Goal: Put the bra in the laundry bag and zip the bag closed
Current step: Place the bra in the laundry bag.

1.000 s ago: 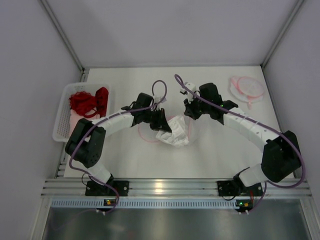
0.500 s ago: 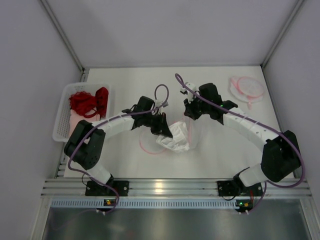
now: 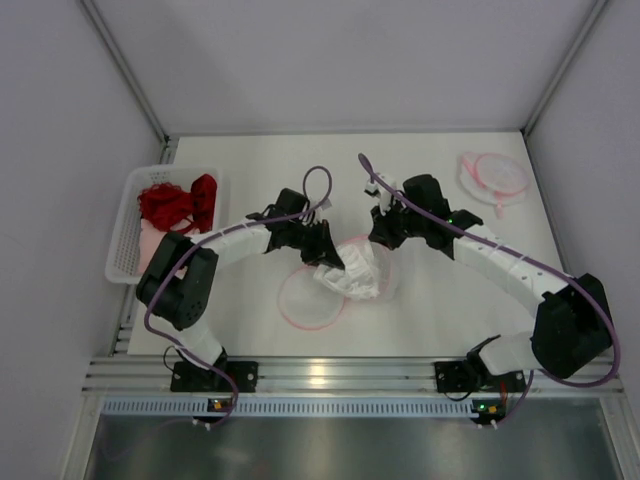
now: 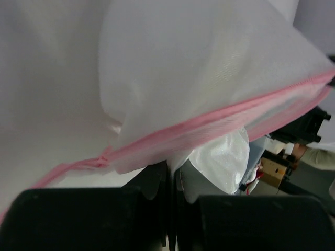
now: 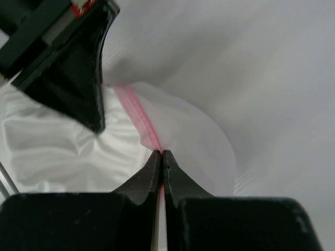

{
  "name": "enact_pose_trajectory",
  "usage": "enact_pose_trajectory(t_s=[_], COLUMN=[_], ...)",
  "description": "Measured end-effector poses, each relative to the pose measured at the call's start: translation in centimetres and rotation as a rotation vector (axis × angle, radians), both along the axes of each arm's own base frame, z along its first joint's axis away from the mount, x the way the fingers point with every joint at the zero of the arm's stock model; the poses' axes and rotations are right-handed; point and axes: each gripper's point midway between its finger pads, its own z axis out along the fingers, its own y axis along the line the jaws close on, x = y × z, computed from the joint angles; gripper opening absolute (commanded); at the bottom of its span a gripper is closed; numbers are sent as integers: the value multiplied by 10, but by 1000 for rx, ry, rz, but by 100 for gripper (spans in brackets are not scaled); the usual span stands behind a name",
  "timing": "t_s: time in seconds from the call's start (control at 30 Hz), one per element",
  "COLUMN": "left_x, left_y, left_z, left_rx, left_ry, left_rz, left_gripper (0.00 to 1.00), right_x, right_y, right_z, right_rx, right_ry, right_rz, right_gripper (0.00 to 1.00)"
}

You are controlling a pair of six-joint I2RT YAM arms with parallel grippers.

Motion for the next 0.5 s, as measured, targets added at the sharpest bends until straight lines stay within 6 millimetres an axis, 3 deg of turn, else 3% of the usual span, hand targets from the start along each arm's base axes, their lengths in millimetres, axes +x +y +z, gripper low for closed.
enact_pose_trajectory(t_s=[0.27, 0.5], left_x=[76, 79], left_y=[44, 20], left_z=[0, -2], left_rx=[4, 45], left_ry=[8, -7], left_rz=[344, 448], left_gripper=[0, 0], right_x=[-27, -45], right_y=[-5, 4], right_z=[-16, -19], right_rx=[17, 94], right_ry=[73, 197], right_rz=[20, 17], right_gripper=[0, 0])
